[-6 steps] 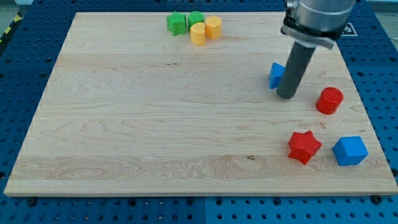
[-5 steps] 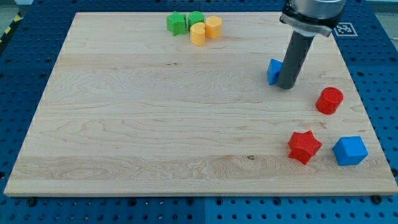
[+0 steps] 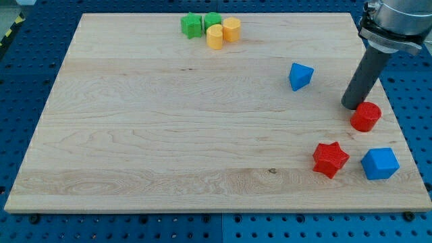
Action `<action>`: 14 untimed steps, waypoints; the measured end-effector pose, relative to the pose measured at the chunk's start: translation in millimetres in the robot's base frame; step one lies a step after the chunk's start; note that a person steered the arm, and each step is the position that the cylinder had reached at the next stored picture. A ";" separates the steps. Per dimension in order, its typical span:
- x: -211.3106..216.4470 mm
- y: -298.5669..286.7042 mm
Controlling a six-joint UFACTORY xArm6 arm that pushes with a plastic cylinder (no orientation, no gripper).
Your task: Push the red circle towards the red star
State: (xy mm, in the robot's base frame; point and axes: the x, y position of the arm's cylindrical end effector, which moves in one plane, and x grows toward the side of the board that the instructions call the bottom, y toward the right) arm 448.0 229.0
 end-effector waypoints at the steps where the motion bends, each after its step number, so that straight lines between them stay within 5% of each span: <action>1: -11.3 15.3; 10: 39.0 -10.4; 13: -85.5 -28.1; 14: -104.5 -85.4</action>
State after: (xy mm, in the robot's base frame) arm 343.5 143.6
